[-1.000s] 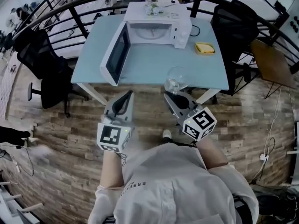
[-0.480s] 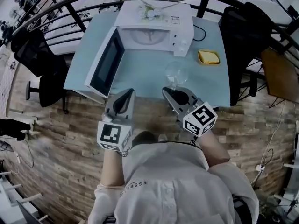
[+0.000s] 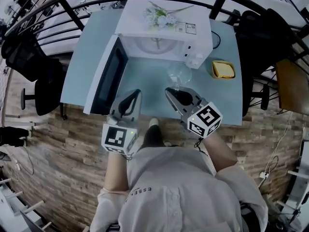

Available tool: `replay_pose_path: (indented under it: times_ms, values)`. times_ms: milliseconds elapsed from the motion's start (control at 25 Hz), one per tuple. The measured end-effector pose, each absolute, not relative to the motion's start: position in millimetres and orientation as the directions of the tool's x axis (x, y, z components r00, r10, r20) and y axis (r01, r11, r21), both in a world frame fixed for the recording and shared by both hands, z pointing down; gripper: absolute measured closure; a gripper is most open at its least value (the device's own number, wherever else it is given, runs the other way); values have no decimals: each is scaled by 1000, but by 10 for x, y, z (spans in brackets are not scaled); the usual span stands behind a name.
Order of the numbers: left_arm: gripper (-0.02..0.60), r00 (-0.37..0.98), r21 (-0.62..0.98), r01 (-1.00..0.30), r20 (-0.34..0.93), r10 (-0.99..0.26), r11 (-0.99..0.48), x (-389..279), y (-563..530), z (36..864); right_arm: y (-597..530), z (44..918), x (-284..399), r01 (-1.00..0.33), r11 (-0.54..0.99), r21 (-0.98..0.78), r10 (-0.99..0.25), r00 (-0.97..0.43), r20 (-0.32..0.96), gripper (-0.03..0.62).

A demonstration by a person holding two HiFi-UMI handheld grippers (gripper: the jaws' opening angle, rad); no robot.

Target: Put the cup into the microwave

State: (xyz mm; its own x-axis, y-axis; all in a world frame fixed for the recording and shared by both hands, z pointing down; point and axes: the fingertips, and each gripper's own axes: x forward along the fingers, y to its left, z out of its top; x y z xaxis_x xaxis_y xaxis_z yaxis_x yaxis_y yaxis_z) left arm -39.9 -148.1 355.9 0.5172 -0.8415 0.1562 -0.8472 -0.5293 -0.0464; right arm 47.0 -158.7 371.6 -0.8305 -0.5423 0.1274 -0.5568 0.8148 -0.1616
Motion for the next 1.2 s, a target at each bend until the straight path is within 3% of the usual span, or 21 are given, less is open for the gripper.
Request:
replay_pose_path:
  times_ms: [600,1200]
  values:
    - [580,585,57,-809,176,-792,-585,-486,-2684,4100,-3027,4557,99,-541,819,-192,-507,-839,199,576]
    - [580,593,66,-802,210,-777,-594,-558,-3164,4503,-3864,5045,-241,-527,826,-200,-488,-846,215,576]
